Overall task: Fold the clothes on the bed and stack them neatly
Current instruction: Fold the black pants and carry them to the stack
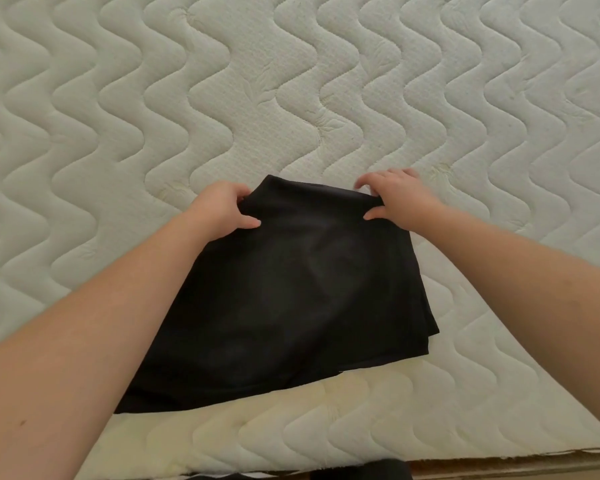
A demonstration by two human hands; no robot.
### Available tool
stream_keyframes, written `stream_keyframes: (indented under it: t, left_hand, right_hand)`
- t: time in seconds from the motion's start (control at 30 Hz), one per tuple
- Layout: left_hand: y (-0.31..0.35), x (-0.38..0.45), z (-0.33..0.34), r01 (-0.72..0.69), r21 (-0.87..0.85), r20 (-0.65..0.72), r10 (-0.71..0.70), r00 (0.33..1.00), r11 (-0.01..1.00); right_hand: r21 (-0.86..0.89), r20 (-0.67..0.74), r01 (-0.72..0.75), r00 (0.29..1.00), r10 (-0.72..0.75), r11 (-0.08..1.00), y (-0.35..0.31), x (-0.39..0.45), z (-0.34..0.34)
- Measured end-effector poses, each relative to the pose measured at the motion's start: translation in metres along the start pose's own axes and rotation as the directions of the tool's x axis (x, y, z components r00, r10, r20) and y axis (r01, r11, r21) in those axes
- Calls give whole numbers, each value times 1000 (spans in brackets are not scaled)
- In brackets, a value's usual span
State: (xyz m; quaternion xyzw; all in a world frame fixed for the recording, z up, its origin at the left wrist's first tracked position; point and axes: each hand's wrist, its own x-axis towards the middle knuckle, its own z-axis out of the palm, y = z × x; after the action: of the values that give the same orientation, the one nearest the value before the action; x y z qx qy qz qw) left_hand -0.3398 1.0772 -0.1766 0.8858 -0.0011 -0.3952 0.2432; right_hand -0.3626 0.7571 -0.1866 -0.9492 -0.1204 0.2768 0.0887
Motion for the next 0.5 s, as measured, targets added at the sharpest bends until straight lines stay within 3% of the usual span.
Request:
stream_keyframes:
  t: [0.1,0.3,0.37,0.5]
  left_hand:
    - [1,-22,7,-107,-22,-96,105,990,994]
    - [-5,-83,39,-263,138,-201,287,937,955]
    - [-8,-99,57,-288,163,-272,324,906,944]
    - [-21,-121,94,-359,331,-362,469,806,873]
  right_hand:
    - [-67,-41,123,991,-126,990,1,-8,0]
    - [-178,-329,244,898,-291,953,0,-58,19]
    - [-223,-342,254,884,-319,941,0,-73,27]
    - [-279,-241,286,903,-355,917,4,-104,43]
